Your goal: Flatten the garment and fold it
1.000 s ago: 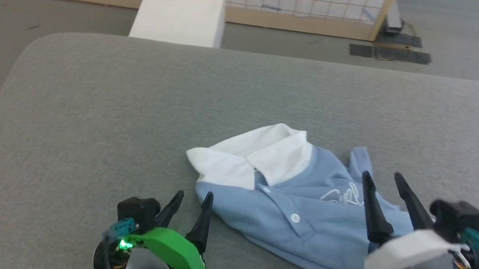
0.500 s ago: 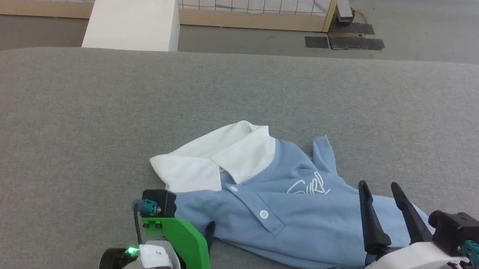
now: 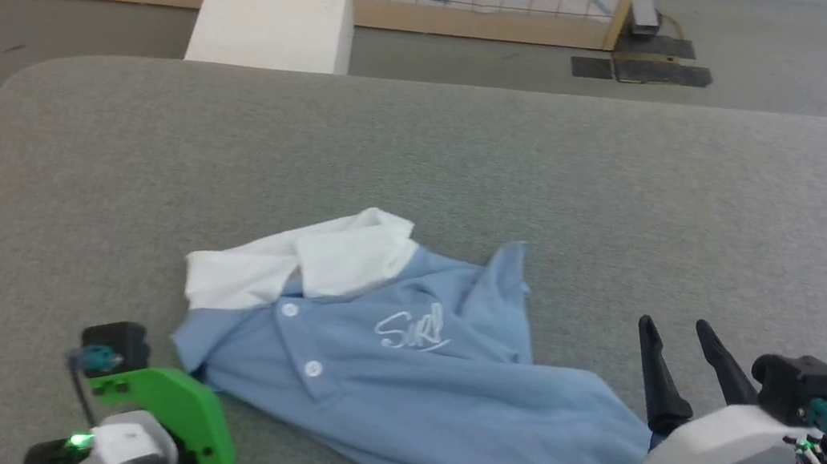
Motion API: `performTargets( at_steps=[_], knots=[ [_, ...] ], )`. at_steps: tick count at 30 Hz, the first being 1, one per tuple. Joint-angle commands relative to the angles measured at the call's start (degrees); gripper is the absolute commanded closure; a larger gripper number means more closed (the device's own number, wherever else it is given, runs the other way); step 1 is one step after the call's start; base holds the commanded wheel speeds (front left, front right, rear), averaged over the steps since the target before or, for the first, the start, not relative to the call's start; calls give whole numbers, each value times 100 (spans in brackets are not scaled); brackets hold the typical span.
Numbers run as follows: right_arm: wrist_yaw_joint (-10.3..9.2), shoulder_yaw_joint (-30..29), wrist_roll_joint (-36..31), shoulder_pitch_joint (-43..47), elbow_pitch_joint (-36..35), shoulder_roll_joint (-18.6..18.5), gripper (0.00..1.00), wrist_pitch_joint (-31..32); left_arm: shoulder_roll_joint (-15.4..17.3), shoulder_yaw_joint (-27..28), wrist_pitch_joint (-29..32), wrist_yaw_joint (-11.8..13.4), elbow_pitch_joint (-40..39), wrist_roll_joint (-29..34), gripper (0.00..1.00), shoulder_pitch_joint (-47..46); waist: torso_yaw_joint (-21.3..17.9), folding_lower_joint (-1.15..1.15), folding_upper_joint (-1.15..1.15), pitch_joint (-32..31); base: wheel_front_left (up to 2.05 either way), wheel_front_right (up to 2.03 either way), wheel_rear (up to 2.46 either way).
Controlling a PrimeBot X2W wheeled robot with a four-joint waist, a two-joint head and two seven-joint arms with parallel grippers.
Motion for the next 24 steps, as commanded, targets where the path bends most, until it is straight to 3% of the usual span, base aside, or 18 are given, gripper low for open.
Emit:
performTargets(
  at_steps=[1, 3, 4, 5, 9, 13, 16, 22, 23, 24],
  knots=[
    [-8, 10, -75, -184, 55, 10, 0, 57, 101, 72, 17, 48, -99, -33, 100, 112, 169, 0, 0, 53, 0, 0, 0],
    [-8, 108, -122, -361, 199, 10, 0, 200, 161, 104, 1, 15, -256, -58, 100, 177, 268, 0, 0, 91, 0, 0, 0],
    [-8, 188, -109, -474, 275, 10, 0, 251, 146, 142, -86, 3, -329, -77, 76, 189, 323, 0, 0, 113, 0, 0, 0],
    [-8, 275, -88, -572, 350, 10, 0, 300, 123, 164, -173, -14, -368, -87, 2, 192, 370, 0, 0, 135, 0, 0, 0],
    [-8, 680, -41, -1022, 865, 10, 0, 692, -63, 247, -730, -102, -361, -86, 0, 149, 583, 0, 0, 228, 0, 0, 0],
    [-8, 869, -102, -1456, 1516, 10, 0, 1221, -281, 384, -1757, -102, -319, 125, 0, 47, 821, 0, 0, 342, 0, 0, 0],
    [-8, 894, -230, -1716, 2028, 10, 0, 1806, -394, 414, -2509, -246, -238, 333, 0, -73, 1009, 0, 0, 423, 0, 0, 0],
    [-8, 969, -621, -2020, 2672, 10, 0, 2910, -705, 648, -2757, -502, -542, 911, 0, -239, 1289, 0, 0, 560, 0, 0, 0],
    [-8, 995, -640, -2039, 2734, 10, 27, 3097, -760, 721, -2758, -553, -619, 999, 0, -228, 1308, 0, 0, 567, 0, 0, 0],
    [-8, 1055, -671, -2061, 2783, 10, 73, 3308, -822, 793, -2759, -618, -676, 1087, 0, -192, 1322, 0, 0, 572, 0, 0, 0]
  ],
)
